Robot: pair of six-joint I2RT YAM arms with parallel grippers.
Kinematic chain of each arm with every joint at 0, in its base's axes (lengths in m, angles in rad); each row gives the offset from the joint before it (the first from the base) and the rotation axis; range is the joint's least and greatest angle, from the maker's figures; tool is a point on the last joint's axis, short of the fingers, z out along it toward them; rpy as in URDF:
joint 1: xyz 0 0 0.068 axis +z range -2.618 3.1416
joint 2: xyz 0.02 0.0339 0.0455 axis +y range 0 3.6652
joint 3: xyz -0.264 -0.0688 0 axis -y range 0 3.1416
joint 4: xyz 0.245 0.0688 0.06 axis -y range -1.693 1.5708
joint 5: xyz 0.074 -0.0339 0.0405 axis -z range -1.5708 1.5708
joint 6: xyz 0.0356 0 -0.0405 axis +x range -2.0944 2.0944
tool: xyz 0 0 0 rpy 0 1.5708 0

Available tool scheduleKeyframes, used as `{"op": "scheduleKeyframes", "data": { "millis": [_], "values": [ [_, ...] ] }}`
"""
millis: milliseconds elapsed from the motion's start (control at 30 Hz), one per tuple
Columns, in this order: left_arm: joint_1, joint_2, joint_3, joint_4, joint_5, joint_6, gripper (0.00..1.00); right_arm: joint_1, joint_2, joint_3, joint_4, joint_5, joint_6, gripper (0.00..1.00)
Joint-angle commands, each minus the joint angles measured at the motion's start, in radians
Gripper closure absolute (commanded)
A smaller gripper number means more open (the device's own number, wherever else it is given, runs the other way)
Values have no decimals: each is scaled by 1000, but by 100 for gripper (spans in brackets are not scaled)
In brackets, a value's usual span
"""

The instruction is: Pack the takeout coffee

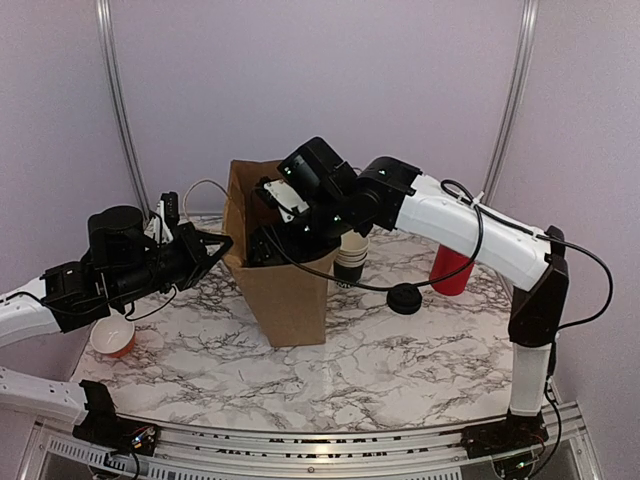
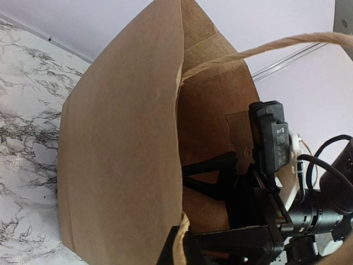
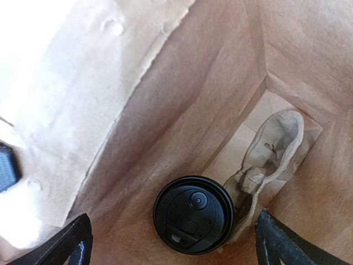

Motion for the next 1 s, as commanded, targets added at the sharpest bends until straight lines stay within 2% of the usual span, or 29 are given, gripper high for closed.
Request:
{"op": "scheduleKeyframes", "data": {
  "millis": [0,367,633,967],
  "values": [
    [16,11,10,-14,-25,11,100,10,-57,52,-2,25,-22,0],
    [20,16,46,-58,-32,29,100,11,-104,52,31,48,-45,0],
    [20,76,206,-209,-26,78,100,12,-169,-9,175,0,-88,0],
    [22,63,212,-241,-45,59,100,12,-165,20,291,-39,-84,0]
  ]
}}
